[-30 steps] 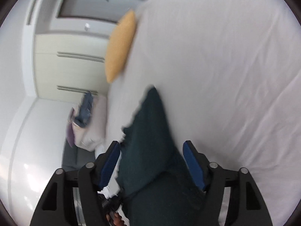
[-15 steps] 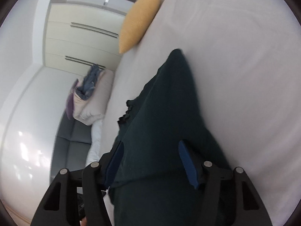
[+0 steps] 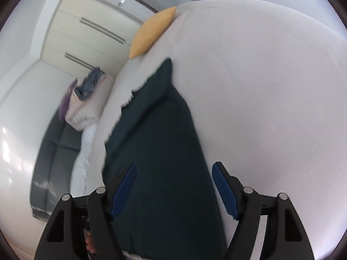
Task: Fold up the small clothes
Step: 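Open both grippers and release the folded sweater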
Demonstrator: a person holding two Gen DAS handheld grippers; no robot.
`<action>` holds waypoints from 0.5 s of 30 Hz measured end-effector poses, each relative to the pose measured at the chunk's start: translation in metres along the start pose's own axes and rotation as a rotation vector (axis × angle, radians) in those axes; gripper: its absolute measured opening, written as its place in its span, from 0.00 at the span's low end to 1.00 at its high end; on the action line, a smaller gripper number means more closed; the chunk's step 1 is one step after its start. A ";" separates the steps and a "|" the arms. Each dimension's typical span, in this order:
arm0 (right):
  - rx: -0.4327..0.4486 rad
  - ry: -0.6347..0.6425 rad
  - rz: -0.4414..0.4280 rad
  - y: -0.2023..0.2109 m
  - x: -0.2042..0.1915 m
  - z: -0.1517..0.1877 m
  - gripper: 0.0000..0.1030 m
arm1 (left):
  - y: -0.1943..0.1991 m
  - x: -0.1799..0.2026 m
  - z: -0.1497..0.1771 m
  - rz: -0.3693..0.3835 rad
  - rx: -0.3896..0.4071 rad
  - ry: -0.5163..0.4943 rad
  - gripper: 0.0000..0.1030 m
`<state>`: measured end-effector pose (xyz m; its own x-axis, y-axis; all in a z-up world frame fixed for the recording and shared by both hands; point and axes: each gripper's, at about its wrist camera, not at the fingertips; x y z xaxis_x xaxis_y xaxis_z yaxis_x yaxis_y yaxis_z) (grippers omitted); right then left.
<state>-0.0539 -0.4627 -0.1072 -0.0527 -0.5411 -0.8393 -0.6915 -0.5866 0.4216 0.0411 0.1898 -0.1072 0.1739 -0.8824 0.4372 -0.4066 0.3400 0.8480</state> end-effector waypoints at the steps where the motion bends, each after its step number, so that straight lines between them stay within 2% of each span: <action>1: -0.007 0.006 0.004 0.006 0.001 0.010 0.73 | 0.003 0.001 0.010 -0.002 -0.002 -0.011 0.10; 7: -0.018 -0.047 -0.005 0.019 0.019 0.040 0.73 | 0.014 -0.002 0.051 -0.023 -0.023 -0.027 0.10; 10: -0.064 -0.032 0.012 0.014 0.018 0.048 0.73 | 0.018 -0.004 0.060 -0.034 -0.031 -0.030 0.10; 15: -0.076 -0.037 0.012 0.013 0.015 0.048 0.73 | 0.023 -0.021 0.075 0.024 -0.068 0.014 0.11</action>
<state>-0.0983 -0.4490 -0.1310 -0.0879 -0.5265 -0.8456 -0.6339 -0.6253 0.4552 -0.0390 0.1918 -0.1197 0.1775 -0.8691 0.4617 -0.3488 0.3831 0.8553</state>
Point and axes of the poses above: each gripper's, at about its wrist camera, not at the fingertips, and y roughly against the way its jaws point, x to its right, z to its underside, and after that the axes turned 15 degrees about -z, right-handed
